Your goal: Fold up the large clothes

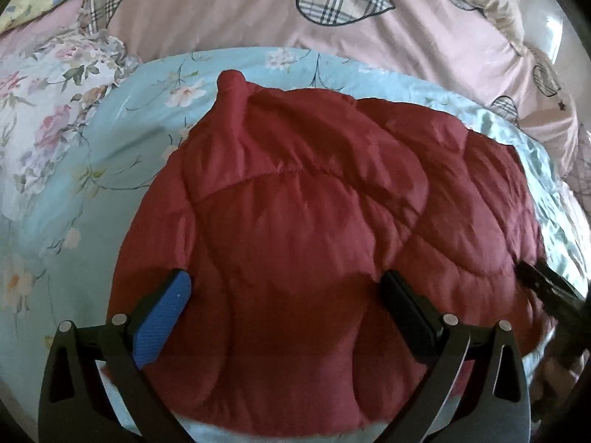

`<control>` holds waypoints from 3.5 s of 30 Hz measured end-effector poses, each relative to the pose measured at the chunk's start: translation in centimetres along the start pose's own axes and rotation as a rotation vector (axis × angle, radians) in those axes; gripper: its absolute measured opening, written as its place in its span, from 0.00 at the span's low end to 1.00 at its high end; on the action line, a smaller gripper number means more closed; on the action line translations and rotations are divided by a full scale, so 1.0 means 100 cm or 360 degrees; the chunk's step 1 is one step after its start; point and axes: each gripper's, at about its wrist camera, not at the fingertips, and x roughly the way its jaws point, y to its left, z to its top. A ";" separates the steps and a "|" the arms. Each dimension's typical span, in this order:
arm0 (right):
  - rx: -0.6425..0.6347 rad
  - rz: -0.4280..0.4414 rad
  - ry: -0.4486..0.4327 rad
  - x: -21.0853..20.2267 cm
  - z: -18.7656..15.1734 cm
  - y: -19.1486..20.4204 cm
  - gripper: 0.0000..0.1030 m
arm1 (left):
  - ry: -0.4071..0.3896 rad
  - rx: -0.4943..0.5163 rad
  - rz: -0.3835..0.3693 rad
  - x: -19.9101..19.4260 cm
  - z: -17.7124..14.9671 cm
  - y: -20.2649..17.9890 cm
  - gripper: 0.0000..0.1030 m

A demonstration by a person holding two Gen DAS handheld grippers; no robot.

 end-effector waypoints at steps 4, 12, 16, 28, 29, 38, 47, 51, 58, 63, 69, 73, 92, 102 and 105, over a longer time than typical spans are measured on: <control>0.0005 -0.0022 -0.0004 -0.002 0.001 0.002 0.87 | 0.0034 0.0054 0.0046 0.007 -0.008 -0.005 1.00; -0.0193 -0.0072 -0.0197 -0.053 -0.005 0.041 0.84 | 0.0038 0.0076 0.0092 0.019 -0.007 -0.012 1.00; -0.0182 -0.0085 -0.0032 -0.019 -0.014 0.036 0.85 | 0.0025 0.0085 0.0092 0.019 -0.010 -0.013 1.00; -0.0170 -0.0082 -0.0060 -0.011 -0.020 0.031 0.89 | 0.0031 0.0100 0.0037 0.007 -0.023 -0.022 1.00; -0.0171 -0.0082 -0.0060 -0.011 -0.021 0.031 0.89 | 0.0030 0.0095 0.0040 0.010 -0.024 -0.022 1.00; -0.0149 -0.0073 -0.0035 -0.013 -0.018 0.030 0.89 | 0.0041 0.0105 0.0051 0.012 -0.025 -0.023 1.00; -0.0073 -0.0014 -0.0038 -0.040 -0.016 0.029 0.89 | 0.0070 0.0084 0.0059 0.011 -0.022 -0.023 1.00; -0.0079 0.0021 -0.0074 -0.064 -0.026 0.030 0.89 | 0.0054 0.0047 0.0041 -0.002 -0.027 -0.020 1.00; -0.0097 0.0066 -0.0056 -0.086 -0.049 0.032 0.90 | 0.0038 -0.0013 -0.0001 -0.029 -0.050 -0.014 1.00; -0.0117 0.0116 -0.0002 -0.091 -0.072 0.040 0.90 | 0.0048 -0.0017 -0.0014 -0.042 -0.074 -0.010 1.00; -0.0177 0.0146 0.0081 -0.094 -0.098 0.048 0.91 | 0.0070 0.0034 0.0027 -0.051 -0.099 -0.010 1.00; -0.0197 0.0172 0.0164 -0.092 -0.111 0.052 0.91 | 0.0074 0.0068 0.0054 -0.058 -0.111 -0.011 1.00; -0.0207 0.0149 0.0036 -0.134 -0.068 0.064 0.98 | -0.0042 0.0181 0.0174 -0.106 -0.073 -0.034 1.00; -0.0147 0.0138 0.0072 -0.111 -0.056 0.055 0.98 | -0.0008 0.0204 0.0159 -0.083 -0.059 -0.049 1.00; -0.0145 0.0134 0.0093 -0.105 -0.054 0.056 0.98 | -0.0002 0.0205 0.0161 -0.079 -0.056 -0.051 1.00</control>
